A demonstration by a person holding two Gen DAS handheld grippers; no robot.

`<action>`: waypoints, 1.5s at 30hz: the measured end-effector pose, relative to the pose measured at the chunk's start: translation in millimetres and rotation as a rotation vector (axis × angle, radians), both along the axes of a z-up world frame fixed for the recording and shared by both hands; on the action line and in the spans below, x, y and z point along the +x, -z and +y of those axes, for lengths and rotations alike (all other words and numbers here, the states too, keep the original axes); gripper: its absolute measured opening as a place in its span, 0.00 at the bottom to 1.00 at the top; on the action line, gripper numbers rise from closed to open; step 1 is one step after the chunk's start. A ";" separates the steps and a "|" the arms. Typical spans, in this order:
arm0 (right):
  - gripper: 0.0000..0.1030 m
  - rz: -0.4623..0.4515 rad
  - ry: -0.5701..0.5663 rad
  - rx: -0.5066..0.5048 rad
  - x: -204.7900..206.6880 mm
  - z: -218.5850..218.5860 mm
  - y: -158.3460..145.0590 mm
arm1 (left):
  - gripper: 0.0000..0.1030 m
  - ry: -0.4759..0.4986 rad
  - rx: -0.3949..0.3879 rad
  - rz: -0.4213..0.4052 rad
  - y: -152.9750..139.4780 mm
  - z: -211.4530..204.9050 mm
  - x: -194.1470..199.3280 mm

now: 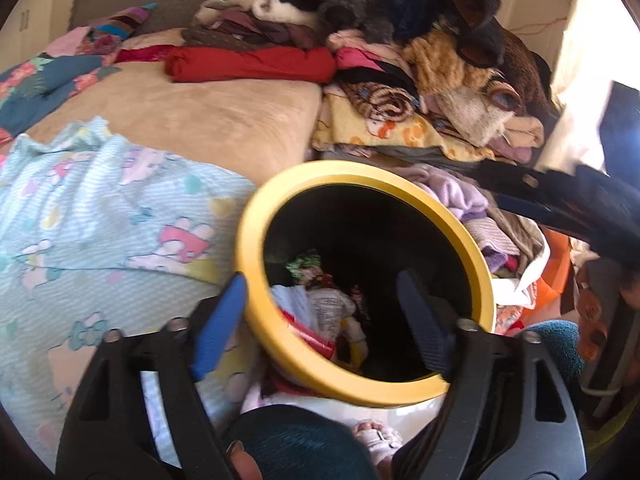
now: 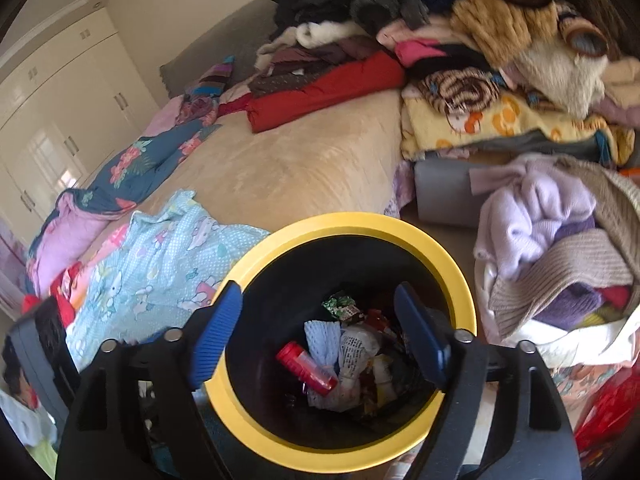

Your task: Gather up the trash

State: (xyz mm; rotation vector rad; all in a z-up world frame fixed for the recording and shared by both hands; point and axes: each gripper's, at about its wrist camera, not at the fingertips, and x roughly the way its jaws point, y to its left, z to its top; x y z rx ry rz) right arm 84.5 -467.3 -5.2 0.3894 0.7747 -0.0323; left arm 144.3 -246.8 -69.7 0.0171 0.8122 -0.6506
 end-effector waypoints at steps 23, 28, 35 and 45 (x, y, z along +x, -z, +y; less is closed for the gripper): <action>0.94 -0.484 0.038 -0.216 -95.0 122.8 -37.7 | 0.89 -0.420 -0.028 -0.267 -69.3 161.5 -58.7; 0.94 -0.528 0.008 -0.219 -106.2 138.7 -38.0 | 0.89 -0.459 -0.032 -0.307 -73.5 178.8 -71.3; 0.94 -0.559 -0.013 -0.247 -114.0 151.8 -39.6 | 0.89 -0.454 -0.034 -0.338 -67.6 181.4 -83.5; 0.94 -0.541 -0.023 -0.242 -109.6 154.2 -30.2 | 0.89 -0.450 -0.035 -0.356 -65.4 178.3 -87.1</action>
